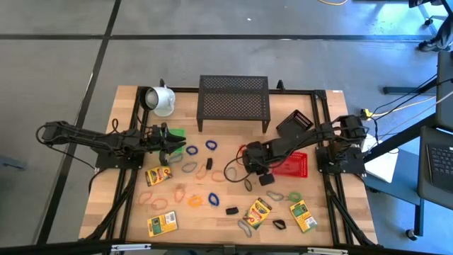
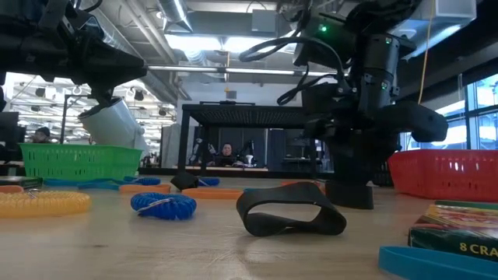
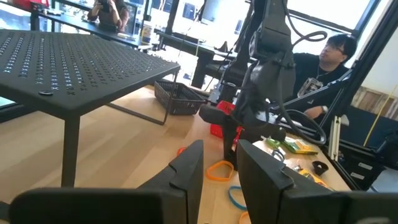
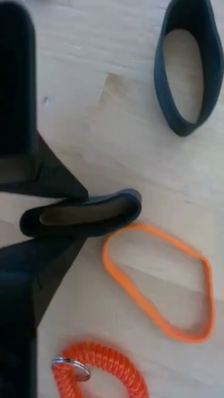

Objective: Pick & Place Office Desk Supplies
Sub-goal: Put the black rubber band band into the black bin

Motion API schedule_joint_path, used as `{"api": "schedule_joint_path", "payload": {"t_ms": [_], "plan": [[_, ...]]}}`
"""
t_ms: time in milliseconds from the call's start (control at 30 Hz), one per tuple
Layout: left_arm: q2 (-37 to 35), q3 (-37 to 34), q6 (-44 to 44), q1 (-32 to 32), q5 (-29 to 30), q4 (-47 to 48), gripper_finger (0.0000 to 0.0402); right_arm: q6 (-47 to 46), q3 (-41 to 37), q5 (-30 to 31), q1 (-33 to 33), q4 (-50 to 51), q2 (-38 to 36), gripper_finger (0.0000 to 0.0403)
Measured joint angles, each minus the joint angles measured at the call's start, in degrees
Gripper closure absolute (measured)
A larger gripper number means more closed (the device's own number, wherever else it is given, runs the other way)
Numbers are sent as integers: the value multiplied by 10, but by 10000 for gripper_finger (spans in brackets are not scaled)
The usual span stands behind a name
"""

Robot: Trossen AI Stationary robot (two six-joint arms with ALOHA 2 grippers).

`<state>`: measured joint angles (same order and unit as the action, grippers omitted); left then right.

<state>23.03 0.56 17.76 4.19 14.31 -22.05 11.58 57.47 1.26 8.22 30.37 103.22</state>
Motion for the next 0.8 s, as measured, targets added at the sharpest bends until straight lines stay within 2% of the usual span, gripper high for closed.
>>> {"api": "schedule_joint_path", "payload": {"t_ms": [133, 200, 400, 533, 800], "plan": [[0, 0, 0, 0, 0, 0, 311, 13, 0, 12, 8, 4, 0, 380], [0, 0, 0, 0, 0, 0, 311, 15, 0, 17, 11, 5, 0, 392], [0, 0, 0, 0, 8, 0, 311, 12, -2, 41, 12, 26, -30, 382], [0, 0, 0, 0, 34, 0, 311, 2, -2, 74, 12, 41, -82, 395], [0, 0, 0, 0, 46, 0, 311, -62, -2, 157, 13, -10, -213, 382]]}}
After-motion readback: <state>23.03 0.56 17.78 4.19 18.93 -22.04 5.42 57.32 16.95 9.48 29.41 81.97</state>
